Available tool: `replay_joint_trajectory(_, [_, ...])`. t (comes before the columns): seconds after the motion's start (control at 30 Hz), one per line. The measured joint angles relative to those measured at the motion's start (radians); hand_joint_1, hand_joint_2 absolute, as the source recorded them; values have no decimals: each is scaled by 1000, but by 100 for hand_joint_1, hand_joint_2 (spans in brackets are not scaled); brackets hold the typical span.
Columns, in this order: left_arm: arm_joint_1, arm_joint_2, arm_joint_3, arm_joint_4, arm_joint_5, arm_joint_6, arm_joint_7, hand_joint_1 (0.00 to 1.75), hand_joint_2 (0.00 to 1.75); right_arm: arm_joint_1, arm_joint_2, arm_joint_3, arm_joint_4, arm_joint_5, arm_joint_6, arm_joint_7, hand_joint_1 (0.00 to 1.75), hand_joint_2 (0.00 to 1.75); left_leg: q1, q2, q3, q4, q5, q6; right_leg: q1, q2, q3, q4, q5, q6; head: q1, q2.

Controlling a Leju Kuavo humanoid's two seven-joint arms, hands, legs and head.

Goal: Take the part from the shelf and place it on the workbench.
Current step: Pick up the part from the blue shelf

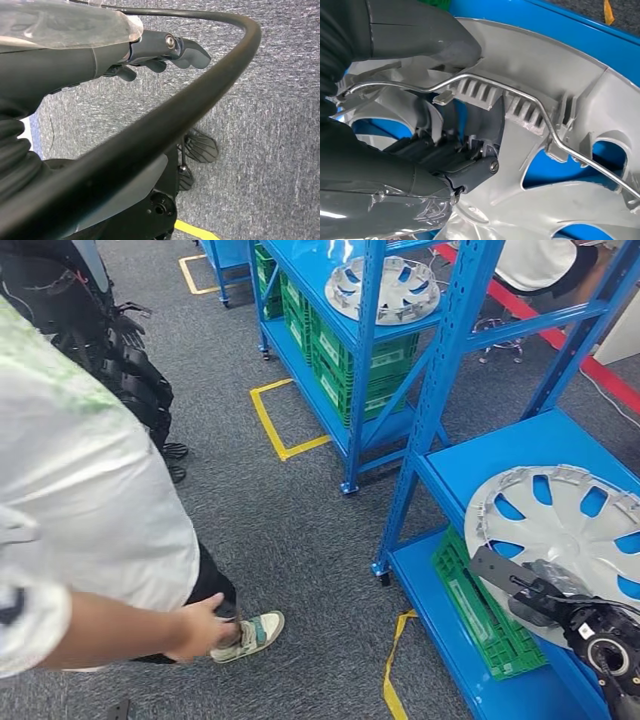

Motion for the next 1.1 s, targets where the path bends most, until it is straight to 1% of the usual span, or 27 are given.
replay_joint_trajectory(0.13, [0, 0, 0, 0, 1, 1, 0, 0, 175, -2, 0, 0, 1, 0, 0, 0, 173, 175, 0, 0, 0, 0, 0, 0, 0, 0, 0, 0, 0, 0, 0, 0])
replay_joint_trajectory(0.2, [0, 0, 0, 0, 1, 3, 0, 0, 175, -2, 0, 1, 3, 0, 0, 0, 175, 175, 0, 0, 0, 0, 0, 0, 0, 0, 0, 0, 0, 0, 0, 0])
replay_joint_trajectory(1.1, [0, 0, 0, 0, 13, 11, 0, 0, 175, -19, 0, 16, 12, -11, -1, 0, 175, 175, 0, 0, 0, 0, 0, 0, 0, 0, 0, 0, 0, 0, 0, 0])
